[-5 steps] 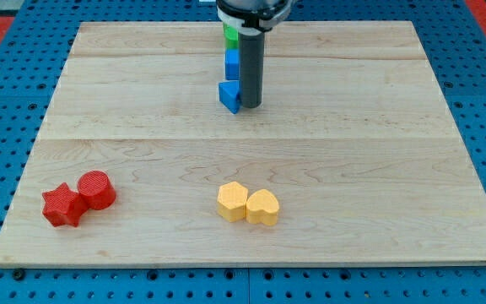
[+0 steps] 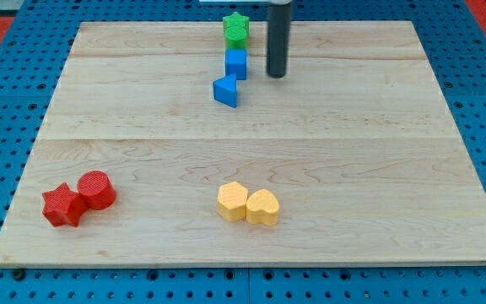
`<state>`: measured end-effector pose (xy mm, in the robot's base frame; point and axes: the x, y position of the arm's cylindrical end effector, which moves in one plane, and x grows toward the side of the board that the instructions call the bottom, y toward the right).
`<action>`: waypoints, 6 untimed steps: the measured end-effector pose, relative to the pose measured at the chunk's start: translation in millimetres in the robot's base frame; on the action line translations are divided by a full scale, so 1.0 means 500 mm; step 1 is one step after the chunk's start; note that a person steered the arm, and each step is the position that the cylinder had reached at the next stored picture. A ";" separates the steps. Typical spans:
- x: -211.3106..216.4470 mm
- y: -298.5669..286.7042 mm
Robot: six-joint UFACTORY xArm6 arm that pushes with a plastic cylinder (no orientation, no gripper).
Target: Slide the green star to the top left of the green circle
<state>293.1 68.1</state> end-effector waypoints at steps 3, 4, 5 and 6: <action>-0.169 -0.149; -0.155 -0.142; -0.163 -0.126; -0.202 -0.122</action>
